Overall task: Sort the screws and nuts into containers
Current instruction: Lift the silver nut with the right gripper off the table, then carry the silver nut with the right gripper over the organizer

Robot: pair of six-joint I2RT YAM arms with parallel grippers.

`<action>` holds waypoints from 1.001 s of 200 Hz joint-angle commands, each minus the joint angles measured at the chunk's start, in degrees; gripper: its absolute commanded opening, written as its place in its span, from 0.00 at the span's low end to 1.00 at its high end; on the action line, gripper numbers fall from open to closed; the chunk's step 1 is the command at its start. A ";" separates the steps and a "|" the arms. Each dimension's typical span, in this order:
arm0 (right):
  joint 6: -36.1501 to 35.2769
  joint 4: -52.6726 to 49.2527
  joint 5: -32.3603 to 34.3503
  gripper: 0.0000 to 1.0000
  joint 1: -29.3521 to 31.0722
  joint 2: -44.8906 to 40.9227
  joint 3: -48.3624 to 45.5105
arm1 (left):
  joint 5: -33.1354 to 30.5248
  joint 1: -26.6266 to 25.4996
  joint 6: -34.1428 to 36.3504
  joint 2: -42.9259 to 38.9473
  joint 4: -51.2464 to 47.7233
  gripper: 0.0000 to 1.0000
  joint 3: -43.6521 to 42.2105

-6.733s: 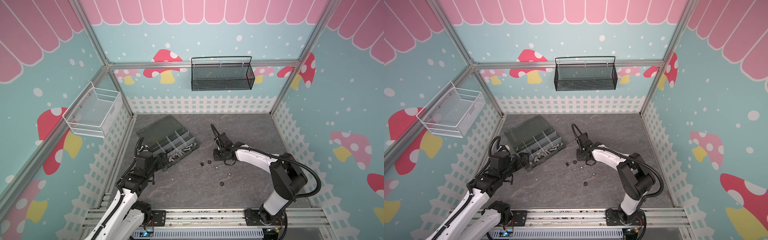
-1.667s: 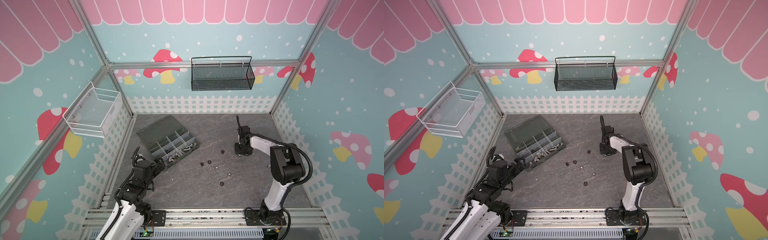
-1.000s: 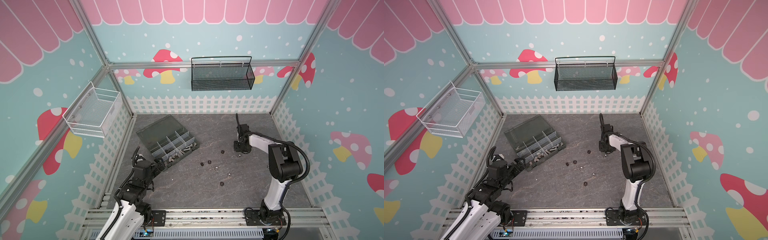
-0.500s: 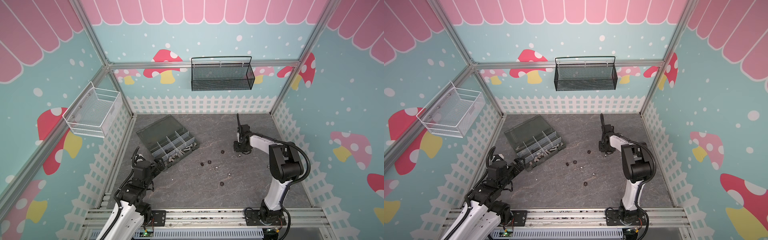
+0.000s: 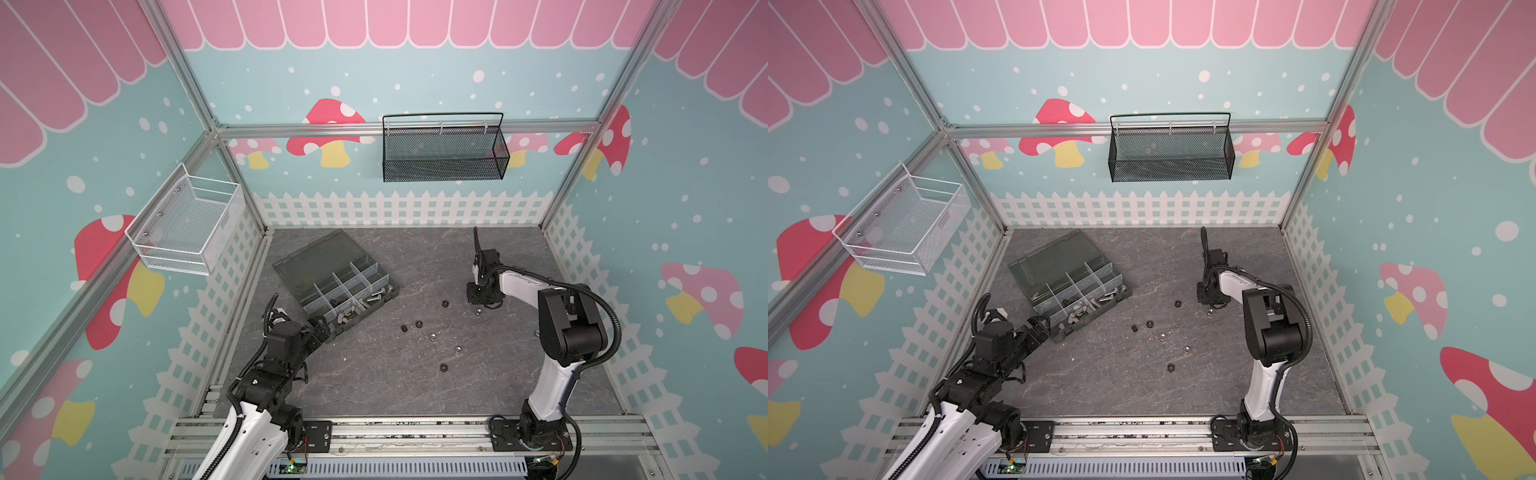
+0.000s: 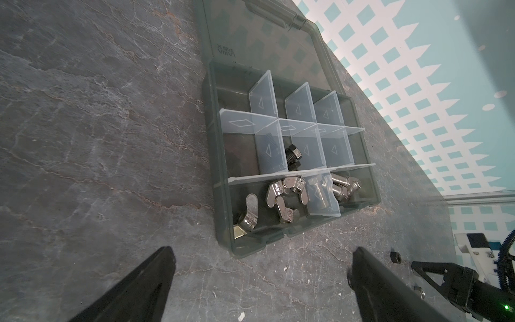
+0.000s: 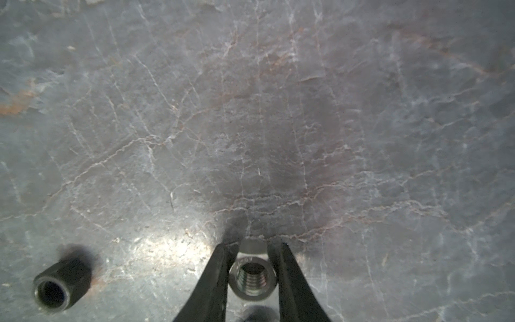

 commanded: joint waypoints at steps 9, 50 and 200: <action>-0.46 -3.62 -0.84 0.17 0.27 -0.51 -2.92 | -0.34 0.40 -0.05 -0.52 0.23 1.00 0.37; 0.15 -3.75 -1.15 0.13 0.88 -4.13 -3.28 | -0.45 0.40 0.04 -0.38 0.17 1.00 0.33; 1.86 -7.94 -1.14 0.12 28.00 0.34 24.47 | -0.25 0.40 -0.31 0.06 0.24 1.00 0.30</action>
